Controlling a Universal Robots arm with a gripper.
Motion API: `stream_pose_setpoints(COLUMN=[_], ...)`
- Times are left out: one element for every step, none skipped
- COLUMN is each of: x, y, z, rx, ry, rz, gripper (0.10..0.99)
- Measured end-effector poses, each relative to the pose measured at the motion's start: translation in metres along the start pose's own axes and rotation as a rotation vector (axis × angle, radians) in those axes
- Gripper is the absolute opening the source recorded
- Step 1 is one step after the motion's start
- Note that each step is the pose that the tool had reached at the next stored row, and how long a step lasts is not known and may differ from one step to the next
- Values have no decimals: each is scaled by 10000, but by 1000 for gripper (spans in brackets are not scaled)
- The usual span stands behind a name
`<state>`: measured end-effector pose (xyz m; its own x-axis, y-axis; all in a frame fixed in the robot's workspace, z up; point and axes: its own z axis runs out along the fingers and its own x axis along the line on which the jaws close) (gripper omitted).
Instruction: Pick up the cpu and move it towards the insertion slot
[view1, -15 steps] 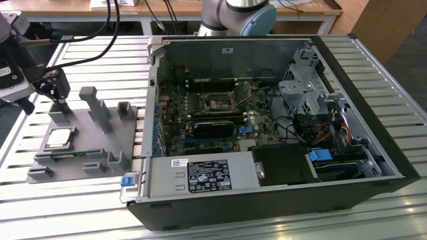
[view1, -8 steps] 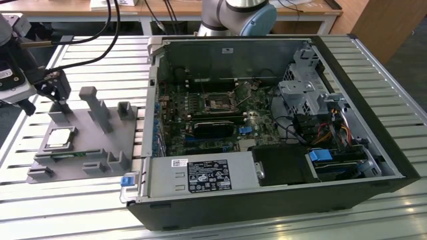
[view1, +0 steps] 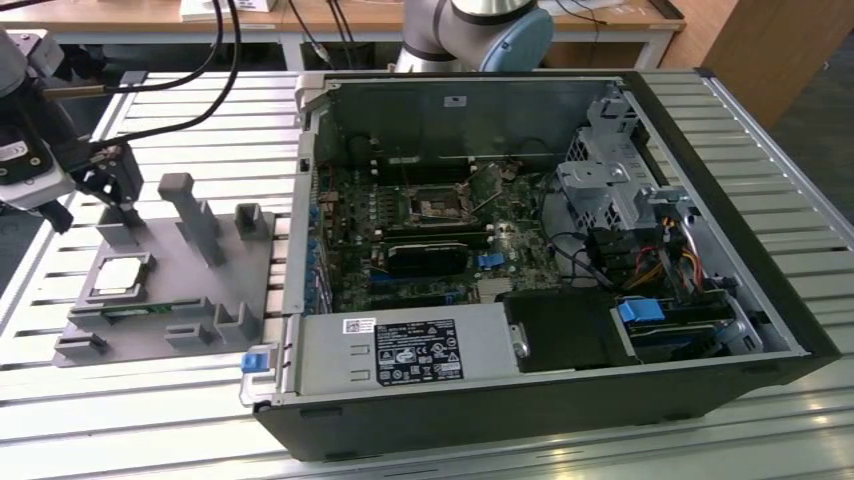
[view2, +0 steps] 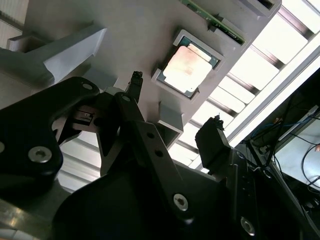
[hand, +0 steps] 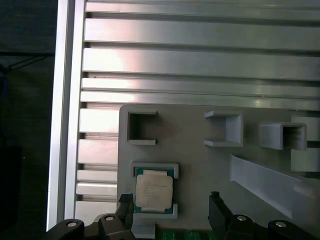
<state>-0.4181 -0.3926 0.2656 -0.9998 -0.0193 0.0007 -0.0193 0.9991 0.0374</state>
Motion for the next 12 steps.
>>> stream_pose_setpoints(x=[0, 0, 0, 0, 0, 0, 0, 0, 0, 0, 0, 0], y=[0, 0, 0, 0, -1, -1, -1, -1, -1, -1, -1, -1], z=[3, 7, 10, 14, 17, 21, 25, 28, 31, 34, 38, 41], rx=[-1, -1, -1, -1, -1, -1, -1, -1, -1, -1, -1, -1], ry=[-1, -2, -1, -1, -1, -1, -1, -1, -1, -1, -1, -1], rz=[0, 0, 0, 0, 0, 0, 0, 0, 0, 0, 0, 0], gripper=[706, 706, 706, 706, 706, 706, 706, 706, 706, 706, 706, 706])
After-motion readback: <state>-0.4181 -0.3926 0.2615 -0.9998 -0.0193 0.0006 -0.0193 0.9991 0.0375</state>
